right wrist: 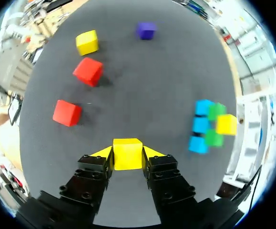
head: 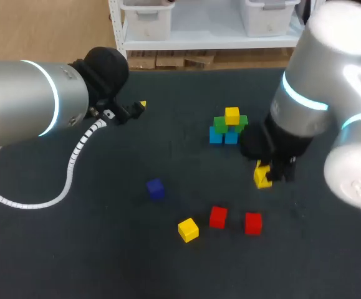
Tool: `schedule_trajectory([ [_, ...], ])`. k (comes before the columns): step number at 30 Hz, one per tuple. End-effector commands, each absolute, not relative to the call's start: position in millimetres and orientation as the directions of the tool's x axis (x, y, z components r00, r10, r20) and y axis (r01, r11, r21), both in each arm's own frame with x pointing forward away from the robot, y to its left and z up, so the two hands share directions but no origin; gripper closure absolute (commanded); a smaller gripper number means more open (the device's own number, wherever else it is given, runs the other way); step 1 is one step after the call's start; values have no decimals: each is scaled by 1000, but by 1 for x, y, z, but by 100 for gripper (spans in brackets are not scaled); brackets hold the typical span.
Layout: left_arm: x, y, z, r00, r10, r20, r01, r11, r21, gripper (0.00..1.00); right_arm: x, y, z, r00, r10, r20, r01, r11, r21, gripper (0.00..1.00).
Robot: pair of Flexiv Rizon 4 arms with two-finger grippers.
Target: Place the blue cubes, place green cubes on the blue cubes, place the yellow cubes on the green cubes, then place the red cubes on the yellow cubes, and place purple cube on the red cubes.
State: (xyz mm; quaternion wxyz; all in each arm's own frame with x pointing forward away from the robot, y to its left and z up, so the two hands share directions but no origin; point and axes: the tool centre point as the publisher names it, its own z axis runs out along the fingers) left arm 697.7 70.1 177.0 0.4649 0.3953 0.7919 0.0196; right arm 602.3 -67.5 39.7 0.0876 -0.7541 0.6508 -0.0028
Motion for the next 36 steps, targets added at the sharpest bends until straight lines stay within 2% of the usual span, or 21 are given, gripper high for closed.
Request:
schedule_trajectory([
  [1,699,70,176,-254,643,-722,608,687,398,0,624,-72,63,107,-989,-101,-982,-90,-163,100],
  [12,699,70,176,-254,643,-722,608,687,398,0,676,-65,89,97,-991,-97,-967,-70,-247,100],
  [25,699,70,176,-254,643,-722,608,687,398,0,727,-61,82,15,-994,-108,-962,15,-271,100],
  [36,699,70,176,-254,643,-722,608,687,398,0,736,-59,79,-2,-992,-128,-967,35,-252,100],
])
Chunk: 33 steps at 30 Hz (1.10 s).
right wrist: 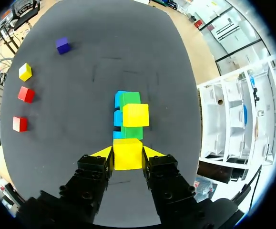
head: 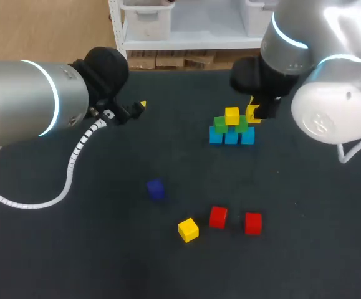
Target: Place the blue cubes, place green cubes on the blue cubes, place the yellow cubes on the green cubes, then place the red cubes on the yellow cubes, and place purple cube on the red cubes.
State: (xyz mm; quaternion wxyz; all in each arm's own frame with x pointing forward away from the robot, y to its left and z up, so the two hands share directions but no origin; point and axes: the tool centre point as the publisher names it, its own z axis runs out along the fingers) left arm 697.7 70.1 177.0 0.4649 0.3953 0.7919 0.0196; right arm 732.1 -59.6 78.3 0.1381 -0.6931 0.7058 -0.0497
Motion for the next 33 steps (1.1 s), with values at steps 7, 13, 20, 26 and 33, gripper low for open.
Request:
schedule_trajectory([
  [7,699,70,176,-254,643,-722,608,687,398,0,738,-56,75,-8,-992,-129,-968,39,-246,100],
  [13,699,70,176,-254,643,-722,608,687,398,0,737,-53,74,-4,-992,-127,-970,35,-241,100],
  [20,699,70,176,-254,643,-722,608,687,398,0,735,-51,73,13,-992,-126,-971,17,-238,94],
  [26,699,70,176,-254,643,-722,608,687,398,0,735,-51,72,19,-992,-125,-972,11,-236,92],
  [33,699,70,176,-254,643,-722,608,687,398,0,734,-49,69,26,-992,-122,-973,3,-232,91],
])
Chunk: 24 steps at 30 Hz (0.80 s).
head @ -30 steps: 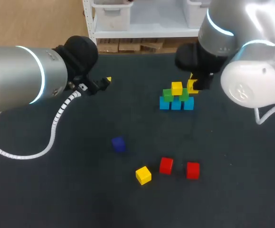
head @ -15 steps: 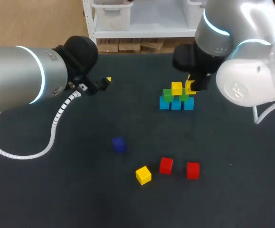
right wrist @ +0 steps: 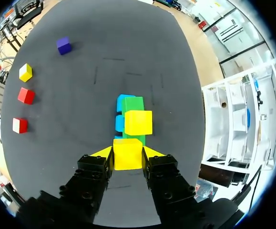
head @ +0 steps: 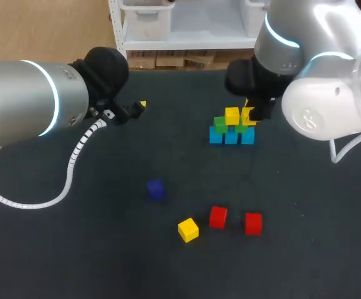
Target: Place the blue cubes, place green cubes on the blue cubes, place the yellow cubes on the green cubes, then place the red cubes on the yellow cubes, and place purple cube on the red cubes.
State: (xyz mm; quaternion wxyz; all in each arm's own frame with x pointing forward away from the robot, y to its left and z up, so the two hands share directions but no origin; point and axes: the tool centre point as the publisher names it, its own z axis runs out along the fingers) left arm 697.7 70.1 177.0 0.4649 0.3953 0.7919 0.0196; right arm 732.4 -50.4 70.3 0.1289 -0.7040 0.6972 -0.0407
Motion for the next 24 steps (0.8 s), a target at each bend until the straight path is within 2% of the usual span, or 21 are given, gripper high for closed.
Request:
schedule_trajectory([
  [1,699,70,176,-254,643,-722,608,687,398,0,734,-49,69,27,-992,-122,-973,2,-232,91],
  [24,699,70,176,-254,643,-722,608,687,398,0,736,-45,67,30,-994,-102,-970,-4,-245,86],
])
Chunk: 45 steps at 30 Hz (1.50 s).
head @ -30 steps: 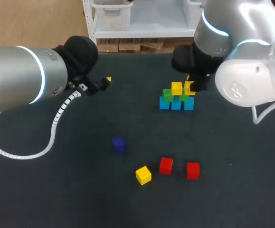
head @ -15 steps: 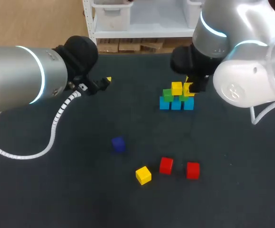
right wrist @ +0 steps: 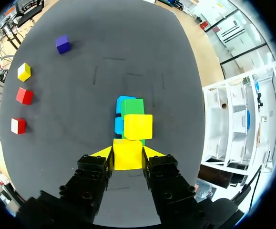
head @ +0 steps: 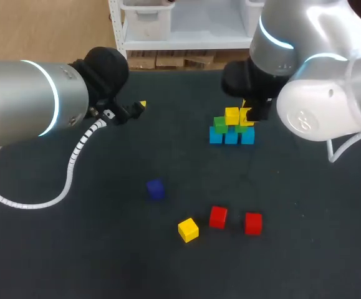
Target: Place the blue cubes, place green cubes on the blue cubes, place the yellow cubes on the green cubes, then place the red cubes on the yellow cubes, and place purple cube on the red cubes.
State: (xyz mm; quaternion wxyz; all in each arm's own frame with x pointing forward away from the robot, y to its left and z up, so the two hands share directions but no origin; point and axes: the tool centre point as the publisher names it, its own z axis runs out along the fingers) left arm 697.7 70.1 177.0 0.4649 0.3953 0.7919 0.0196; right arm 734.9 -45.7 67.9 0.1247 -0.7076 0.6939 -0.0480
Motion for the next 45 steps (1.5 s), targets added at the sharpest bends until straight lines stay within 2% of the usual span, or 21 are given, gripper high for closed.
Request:
schedule_trajectory([
  [1,699,70,176,-254,643,-722,608,687,398,0,736,-45,67,29,-994,-101,-969,-4,-246,86],
  [13,699,70,176,-254,643,-722,608,687,398,0,737,-45,63,25,-995,-93,-971,-2,-238,83],
  [17,699,70,176,-254,643,-722,608,687,398,0,737,-45,63,23,-996,-91,-971,-1,-238,76],
  [29,699,70,176,-254,643,-722,608,687,398,0,740,-46,61,16,-996,-87,-969,6,-246,67],
  [45,699,70,176,-254,643,-722,608,687,398,0,744,-47,60,-1,-995,-98,-969,25,-246,67],
])
